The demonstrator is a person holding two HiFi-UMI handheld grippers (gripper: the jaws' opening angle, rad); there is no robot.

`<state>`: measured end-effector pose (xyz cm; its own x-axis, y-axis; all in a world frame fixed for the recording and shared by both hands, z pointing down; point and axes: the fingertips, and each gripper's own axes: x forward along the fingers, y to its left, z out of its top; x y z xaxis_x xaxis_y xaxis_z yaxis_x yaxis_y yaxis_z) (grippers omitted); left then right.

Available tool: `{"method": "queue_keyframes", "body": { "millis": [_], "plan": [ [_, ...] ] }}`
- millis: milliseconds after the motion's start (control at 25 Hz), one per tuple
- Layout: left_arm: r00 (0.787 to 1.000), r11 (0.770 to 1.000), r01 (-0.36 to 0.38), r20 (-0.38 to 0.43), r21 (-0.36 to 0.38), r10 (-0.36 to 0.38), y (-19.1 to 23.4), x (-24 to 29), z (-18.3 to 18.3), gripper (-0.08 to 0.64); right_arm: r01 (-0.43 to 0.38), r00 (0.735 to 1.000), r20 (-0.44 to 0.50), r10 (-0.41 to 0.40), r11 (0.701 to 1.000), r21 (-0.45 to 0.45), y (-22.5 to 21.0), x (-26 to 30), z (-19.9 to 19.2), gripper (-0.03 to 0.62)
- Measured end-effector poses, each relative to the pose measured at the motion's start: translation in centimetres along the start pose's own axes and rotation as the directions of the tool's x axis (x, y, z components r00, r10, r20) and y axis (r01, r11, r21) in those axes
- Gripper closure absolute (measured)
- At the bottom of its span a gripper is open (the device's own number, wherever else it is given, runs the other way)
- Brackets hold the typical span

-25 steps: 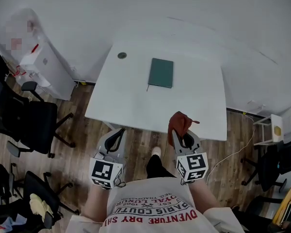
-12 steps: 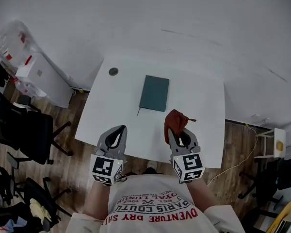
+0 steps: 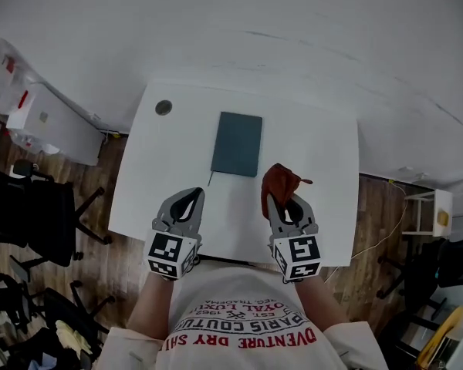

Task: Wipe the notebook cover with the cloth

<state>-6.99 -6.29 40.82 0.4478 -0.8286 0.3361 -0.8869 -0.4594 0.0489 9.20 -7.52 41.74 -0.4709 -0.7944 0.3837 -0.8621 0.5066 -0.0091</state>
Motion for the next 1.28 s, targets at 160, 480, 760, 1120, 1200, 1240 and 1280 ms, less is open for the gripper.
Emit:
{"method": "queue_keyframes", "body": {
  "millis": [160,480,760,1120,1200,1240,1280],
  "plan": [
    [0.995,0.997,0.072,-0.070,-0.007,-0.072,1.1,3.4,-1.6,0.549,0.045,0.998,-0.041,-0.044,0.999,0.028,-1.2,2.2,-0.6,0.515],
    [0.966,0.979,0.198,-0.161,-0.036,-0.202,2.9,9.1,-4.3,0.549,0.097,0.985,-0.147,-0.084,0.992,0.081,-2.1,7.5,-3.0,0.515],
    [0.931,0.967,0.248,-0.262,-0.058,-0.255,3.6,13.3,-9.2,0.549,0.128,0.959,-0.268,-0.096,0.986,0.104,-2.4,11.3,-7.6,0.515],
    [0.883,0.956,0.247,-0.369,-0.160,-0.290,4.6,16.9,-14.7,0.549,0.124,0.944,-0.321,-0.083,0.986,0.108,-2.0,13.9,-9.1,0.514],
    [0.874,0.953,0.246,-0.385,-0.176,-0.296,4.7,17.3,-15.0,0.549,0.117,0.943,-0.325,-0.076,0.987,0.108,-1.9,14.6,-9.1,0.515],
    [0.872,0.954,0.246,-0.390,-0.172,-0.296,4.6,17.4,-15.0,0.549,0.115,0.942,-0.328,-0.073,0.987,0.108,-1.9,14.9,-9.1,0.515],
    [0.870,0.954,0.247,-0.394,-0.168,-0.295,4.6,17.5,-15.0,0.551,0.112,0.941,-0.331,-0.071,0.988,0.109,-1.8,15.2,-9.1,0.515]
  ]
}}
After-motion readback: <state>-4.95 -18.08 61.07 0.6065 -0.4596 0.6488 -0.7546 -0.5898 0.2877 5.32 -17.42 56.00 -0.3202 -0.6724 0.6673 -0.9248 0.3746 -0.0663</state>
